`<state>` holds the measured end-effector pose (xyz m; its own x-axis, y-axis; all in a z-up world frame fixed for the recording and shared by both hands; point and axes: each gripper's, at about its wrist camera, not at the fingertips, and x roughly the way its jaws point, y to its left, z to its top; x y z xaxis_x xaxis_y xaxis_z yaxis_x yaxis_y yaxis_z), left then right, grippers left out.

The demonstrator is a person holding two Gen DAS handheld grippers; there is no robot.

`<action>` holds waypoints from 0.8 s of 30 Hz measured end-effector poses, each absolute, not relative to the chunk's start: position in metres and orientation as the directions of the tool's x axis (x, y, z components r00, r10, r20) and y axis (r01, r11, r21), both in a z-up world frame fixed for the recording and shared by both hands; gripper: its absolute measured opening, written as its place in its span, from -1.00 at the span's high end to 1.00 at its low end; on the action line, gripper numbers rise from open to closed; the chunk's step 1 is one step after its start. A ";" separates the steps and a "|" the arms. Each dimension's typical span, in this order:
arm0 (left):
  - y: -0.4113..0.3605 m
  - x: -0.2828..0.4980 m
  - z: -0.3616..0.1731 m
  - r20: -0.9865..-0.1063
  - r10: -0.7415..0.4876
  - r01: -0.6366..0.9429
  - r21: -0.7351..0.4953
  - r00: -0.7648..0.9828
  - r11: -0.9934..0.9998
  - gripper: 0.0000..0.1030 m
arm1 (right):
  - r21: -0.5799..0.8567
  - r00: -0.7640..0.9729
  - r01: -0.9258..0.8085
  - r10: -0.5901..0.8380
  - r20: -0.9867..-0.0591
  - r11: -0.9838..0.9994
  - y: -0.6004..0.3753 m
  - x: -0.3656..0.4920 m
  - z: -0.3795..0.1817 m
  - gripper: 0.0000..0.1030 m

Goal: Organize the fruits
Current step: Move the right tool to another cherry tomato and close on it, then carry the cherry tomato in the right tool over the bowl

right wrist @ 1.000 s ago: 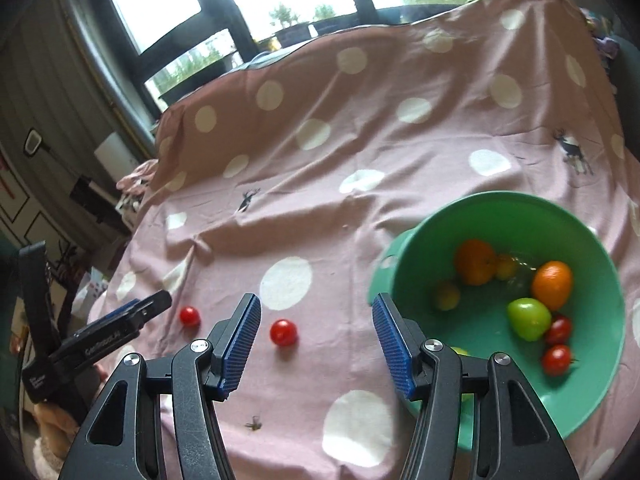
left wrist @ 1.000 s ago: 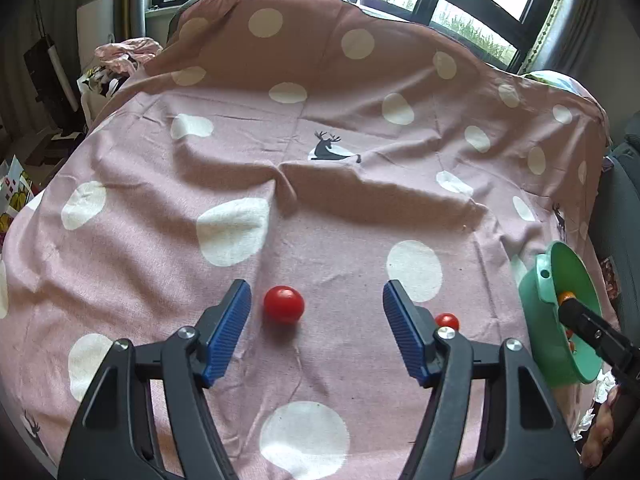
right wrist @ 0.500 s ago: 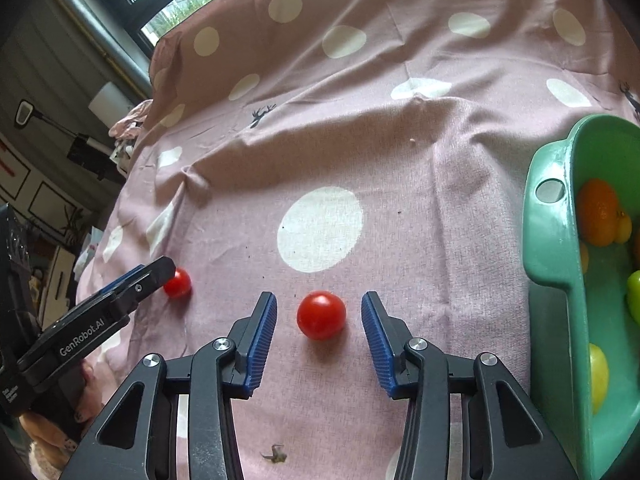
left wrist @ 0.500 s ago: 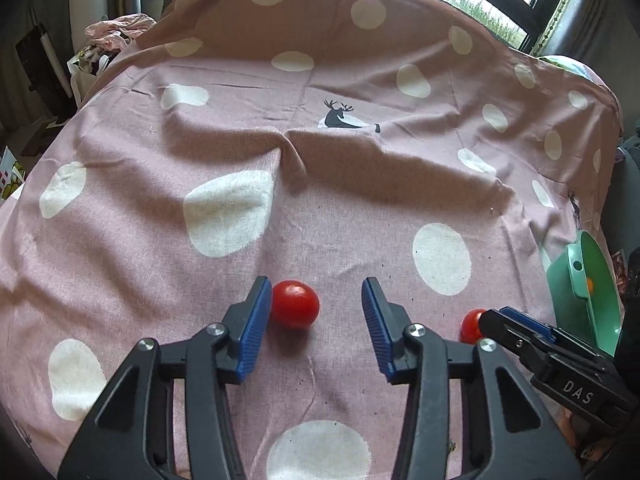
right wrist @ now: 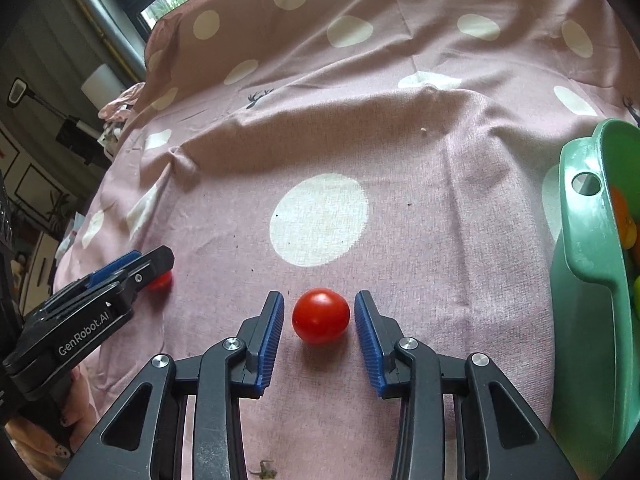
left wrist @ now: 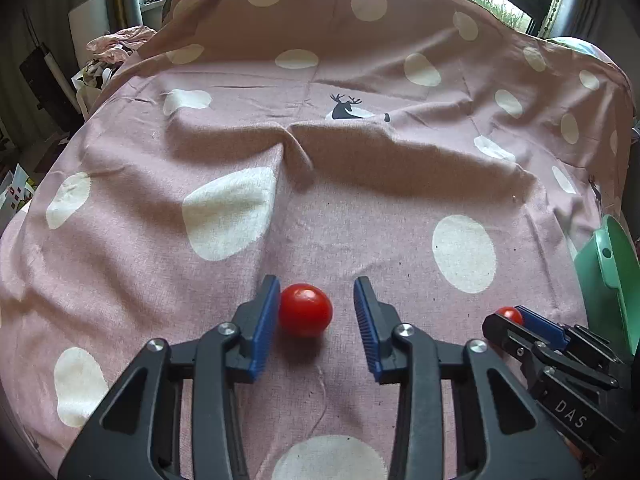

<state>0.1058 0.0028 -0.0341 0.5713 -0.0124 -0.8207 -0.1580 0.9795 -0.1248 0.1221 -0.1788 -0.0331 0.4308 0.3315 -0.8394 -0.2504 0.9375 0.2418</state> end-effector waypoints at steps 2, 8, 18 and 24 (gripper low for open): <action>0.008 0.110 -0.045 -0.847 -0.065 -0.167 -0.179 0.528 0.970 0.43 | 0.223 0.437 -0.254 0.317 -0.842 0.941 -0.177 0.121 -0.033 0.31; 0.002 0.108 -0.046 -0.836 -0.024 -0.162 -0.135 0.548 0.977 0.43 | 0.199 0.452 -0.256 0.299 -0.840 0.946 -0.175 0.119 -0.034 0.36; -0.002 0.091 -0.032 -0.820 -0.052 -0.157 -0.171 0.570 0.973 0.43 | 0.211 0.452 -0.247 0.305 -0.838 0.946 -0.177 0.113 -0.032 0.40; -0.013 0.073 -0.011 -0.781 -0.076 -0.125 -0.194 0.620 0.973 0.43 | 0.217 0.467 -0.232 0.304 -0.830 0.948 -0.184 0.106 -0.024 0.40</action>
